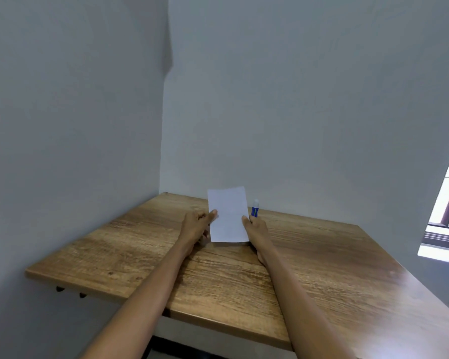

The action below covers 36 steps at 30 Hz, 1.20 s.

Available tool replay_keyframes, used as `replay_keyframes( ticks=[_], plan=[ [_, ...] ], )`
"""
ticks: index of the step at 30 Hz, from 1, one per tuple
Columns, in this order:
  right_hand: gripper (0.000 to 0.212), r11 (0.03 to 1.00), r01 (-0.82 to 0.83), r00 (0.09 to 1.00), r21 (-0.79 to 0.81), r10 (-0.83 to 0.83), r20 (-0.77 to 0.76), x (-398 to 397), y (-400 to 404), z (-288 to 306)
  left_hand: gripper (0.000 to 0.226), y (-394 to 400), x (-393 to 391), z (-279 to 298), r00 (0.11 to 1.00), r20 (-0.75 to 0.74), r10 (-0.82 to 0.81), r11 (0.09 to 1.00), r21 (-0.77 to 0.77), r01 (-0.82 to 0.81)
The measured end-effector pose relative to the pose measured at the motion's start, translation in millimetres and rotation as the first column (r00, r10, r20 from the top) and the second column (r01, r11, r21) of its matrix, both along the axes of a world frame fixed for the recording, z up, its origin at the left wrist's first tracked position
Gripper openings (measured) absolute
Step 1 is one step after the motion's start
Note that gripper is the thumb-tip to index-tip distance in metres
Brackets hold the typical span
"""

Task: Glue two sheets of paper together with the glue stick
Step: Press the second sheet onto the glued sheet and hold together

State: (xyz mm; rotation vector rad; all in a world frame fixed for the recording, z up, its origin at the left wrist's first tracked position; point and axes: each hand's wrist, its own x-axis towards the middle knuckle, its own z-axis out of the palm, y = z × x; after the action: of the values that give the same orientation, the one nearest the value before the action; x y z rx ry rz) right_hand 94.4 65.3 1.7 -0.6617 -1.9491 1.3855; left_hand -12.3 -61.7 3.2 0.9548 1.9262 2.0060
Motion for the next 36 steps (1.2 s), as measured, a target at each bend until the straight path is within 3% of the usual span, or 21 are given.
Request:
replay_keyframes(
  ticks=[3, 5, 11, 14, 20, 24, 31, 36],
  plan=[
    [0.031, 0.997, 0.067, 0.995, -0.038, -0.070, -0.073, 1.9, -0.9, 2.2, 0.025, 0.6, 3.4, 0.1, 0.972, -0.005, -0.236, 0.961, -0.150, 0.233],
    [0.031, 0.993, 0.102, 0.987, -0.050, -0.108, -0.119, 2.4, 1.6, 2.1, 0.031, 1.9, 2.4, -2.5, 0.955, -0.028, -0.294, 0.942, -0.176, 0.285],
    [0.013, 0.993, -0.098, 0.987, -0.067, 0.089, -0.133, 8.3, -0.2, 2.1, 0.024, 0.3, -2.4, -4.7, 0.994, -0.018, -0.111, 0.990, -0.089, 0.109],
    [0.007, 0.985, -0.120, 0.985, -0.121, 0.103, -0.140, 6.9, 5.2, 1.4, 0.023, -0.1, -2.6, -4.3, 0.998, -0.006, -0.064, 0.995, -0.080, 0.063],
    [0.021, 0.943, -0.238, 0.965, -0.234, 0.202, -0.166, 7.2, 1.0, 3.9, 0.023, -0.8, -4.2, -4.2, 1.000, 0.005, -0.028, 0.997, -0.074, 0.028],
    [0.024, 0.978, -0.112, 0.991, -0.174, 0.097, -0.094, 7.6, 11.5, 0.9, 0.024, -1.7, -2.6, -3.3, 0.999, -0.004, -0.046, 0.995, -0.086, 0.045],
    [0.022, 0.978, 0.036, 0.979, -0.207, -0.077, -0.191, 14.4, 16.8, 0.7, 0.027, -2.0, 3.4, 1.0, 0.982, 0.074, -0.173, 0.982, -0.070, 0.178],
    [0.014, 0.992, -0.011, 0.990, -0.125, -0.007, -0.144, 37.3, 14.3, 2.6, 0.017, 1.1, 18.1, 5.8, 0.997, 0.081, -0.008, 0.999, 0.036, 0.005]
  ],
)
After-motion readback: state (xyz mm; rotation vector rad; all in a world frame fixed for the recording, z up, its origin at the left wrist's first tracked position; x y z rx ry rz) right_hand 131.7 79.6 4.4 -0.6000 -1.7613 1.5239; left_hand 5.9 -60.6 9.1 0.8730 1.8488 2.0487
